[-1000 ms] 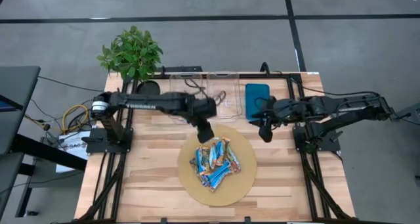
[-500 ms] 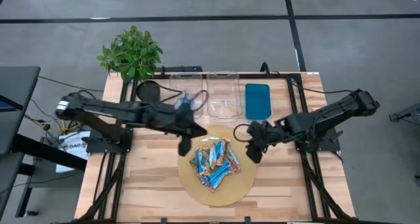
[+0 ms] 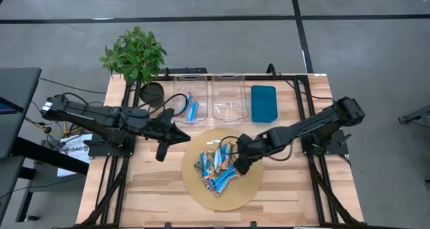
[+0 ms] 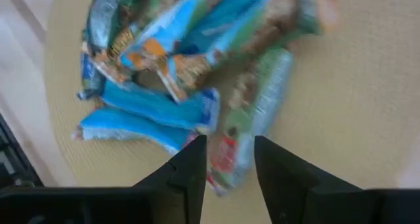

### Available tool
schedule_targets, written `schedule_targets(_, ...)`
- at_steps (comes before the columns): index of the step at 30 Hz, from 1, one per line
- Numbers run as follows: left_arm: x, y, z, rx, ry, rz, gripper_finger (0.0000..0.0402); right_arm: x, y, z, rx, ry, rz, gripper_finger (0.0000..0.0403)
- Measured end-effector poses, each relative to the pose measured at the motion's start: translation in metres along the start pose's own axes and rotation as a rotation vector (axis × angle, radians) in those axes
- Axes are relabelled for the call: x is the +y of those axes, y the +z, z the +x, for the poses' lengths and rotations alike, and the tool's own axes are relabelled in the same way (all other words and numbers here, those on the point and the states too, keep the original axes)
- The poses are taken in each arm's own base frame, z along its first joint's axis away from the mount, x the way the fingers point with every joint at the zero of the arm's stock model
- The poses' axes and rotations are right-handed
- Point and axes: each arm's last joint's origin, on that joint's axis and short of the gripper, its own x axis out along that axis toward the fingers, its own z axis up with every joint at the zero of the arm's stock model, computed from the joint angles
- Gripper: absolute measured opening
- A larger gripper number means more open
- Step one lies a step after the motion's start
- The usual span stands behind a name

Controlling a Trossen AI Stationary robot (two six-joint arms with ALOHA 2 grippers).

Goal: Pick and place Granola Bars by type
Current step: Put the top red granola bar into the left transparent bin

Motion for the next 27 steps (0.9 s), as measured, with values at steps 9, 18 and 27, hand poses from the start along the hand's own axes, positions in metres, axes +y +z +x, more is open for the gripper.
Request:
schedule_targets(9,-0.003,-0.005,-0.001,0.058,-0.039,0.008,0.0016,0.015,0.019,0.035,0.05,-0.025,0.029,0.0118)
schedule_targets(18,-0.005,-0.006,-0.005,0.063,-0.05,0.015,0.0016,0.033,0.056,0.029,0.136,0.373,-0.149,0.0118)
schedule_targets(27,-0.005,-0.006,-0.005,0.062,-0.05,0.021,0.0016,0.041,0.083,0.018,-0.005,0.605,-0.199,0.0118)
